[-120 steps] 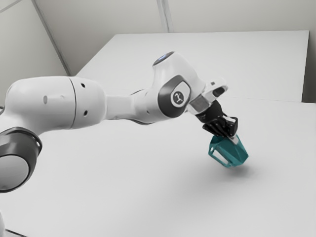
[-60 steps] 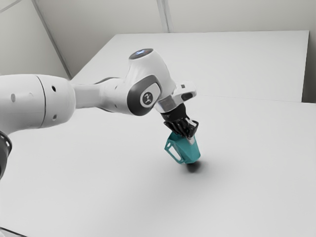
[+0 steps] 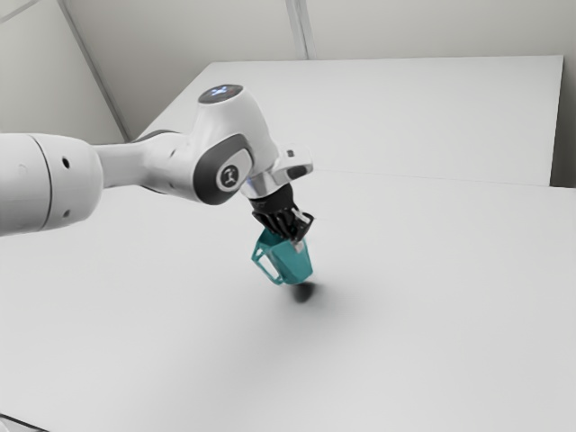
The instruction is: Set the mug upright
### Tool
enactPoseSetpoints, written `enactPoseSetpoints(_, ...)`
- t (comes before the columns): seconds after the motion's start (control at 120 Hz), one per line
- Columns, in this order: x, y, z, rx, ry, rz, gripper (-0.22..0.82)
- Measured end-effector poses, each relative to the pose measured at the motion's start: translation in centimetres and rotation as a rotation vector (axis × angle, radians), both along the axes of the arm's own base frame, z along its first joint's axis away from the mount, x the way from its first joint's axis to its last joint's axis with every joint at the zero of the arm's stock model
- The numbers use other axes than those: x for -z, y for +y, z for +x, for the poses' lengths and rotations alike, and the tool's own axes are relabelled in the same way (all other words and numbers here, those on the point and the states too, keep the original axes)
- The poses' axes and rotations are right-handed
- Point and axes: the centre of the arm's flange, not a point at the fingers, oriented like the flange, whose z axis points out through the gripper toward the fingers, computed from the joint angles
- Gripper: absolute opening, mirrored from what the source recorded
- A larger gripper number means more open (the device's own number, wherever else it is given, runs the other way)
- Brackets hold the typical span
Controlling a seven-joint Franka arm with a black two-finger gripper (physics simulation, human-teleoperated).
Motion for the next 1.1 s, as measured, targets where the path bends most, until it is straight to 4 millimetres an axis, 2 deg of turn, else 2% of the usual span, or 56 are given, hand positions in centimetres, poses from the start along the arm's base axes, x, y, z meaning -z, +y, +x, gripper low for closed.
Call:
enactPoseSetpoints(0.533,1.2,7.7,0.6,-0.079,0.022,0.098,-0.18)
enactPoseSetpoints(0.633,1.4,7.8,0.7,-0.066,0.019,0.130,-0.18)
enactPoseSetpoints(0.867,2.1,6.5,0.8,-0.056,0.003,0.151,-0.18)
enactPoseSetpoints(1.1,3.5,7.0,0.0,-0.088,0.022,0.152,-0.18)
